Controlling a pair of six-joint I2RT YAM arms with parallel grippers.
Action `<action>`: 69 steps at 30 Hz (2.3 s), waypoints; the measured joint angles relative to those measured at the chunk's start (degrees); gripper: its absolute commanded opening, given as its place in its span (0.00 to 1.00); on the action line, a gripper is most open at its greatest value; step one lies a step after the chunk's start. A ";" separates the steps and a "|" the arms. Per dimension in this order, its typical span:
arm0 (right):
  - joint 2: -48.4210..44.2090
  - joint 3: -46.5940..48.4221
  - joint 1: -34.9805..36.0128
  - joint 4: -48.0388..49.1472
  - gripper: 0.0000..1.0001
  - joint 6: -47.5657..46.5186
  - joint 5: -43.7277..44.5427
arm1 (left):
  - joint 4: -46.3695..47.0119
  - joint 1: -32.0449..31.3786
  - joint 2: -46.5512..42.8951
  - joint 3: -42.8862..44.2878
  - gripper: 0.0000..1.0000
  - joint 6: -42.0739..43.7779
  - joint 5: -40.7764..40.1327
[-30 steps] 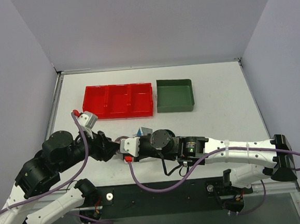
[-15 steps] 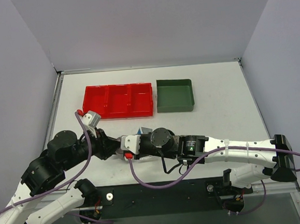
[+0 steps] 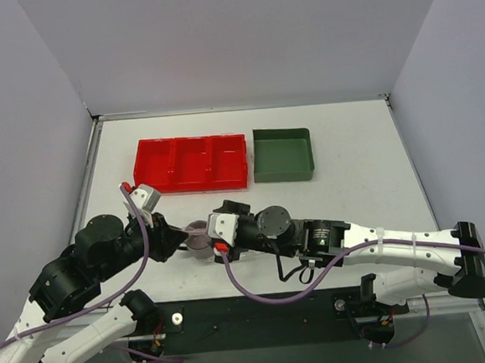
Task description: Prepare toiletry sets of a toothbrush and toothpaste on the tray
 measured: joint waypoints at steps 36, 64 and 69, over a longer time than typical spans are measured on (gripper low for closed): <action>-21.57 -11.41 -3.56 -2.08 0.70 12.61 12.61 | 0.24 0.00 7.15 -4.11 0.00 5.55 -3.67; -25.03 -14.23 -4.68 -2.36 0.69 13.44 15.47 | 3.63 0.00 9.35 -8.13 0.00 2.14 -4.70; -25.24 -15.08 -5.09 -2.36 0.70 13.46 15.56 | 4.98 0.00 8.72 -9.97 0.00 0.52 -5.38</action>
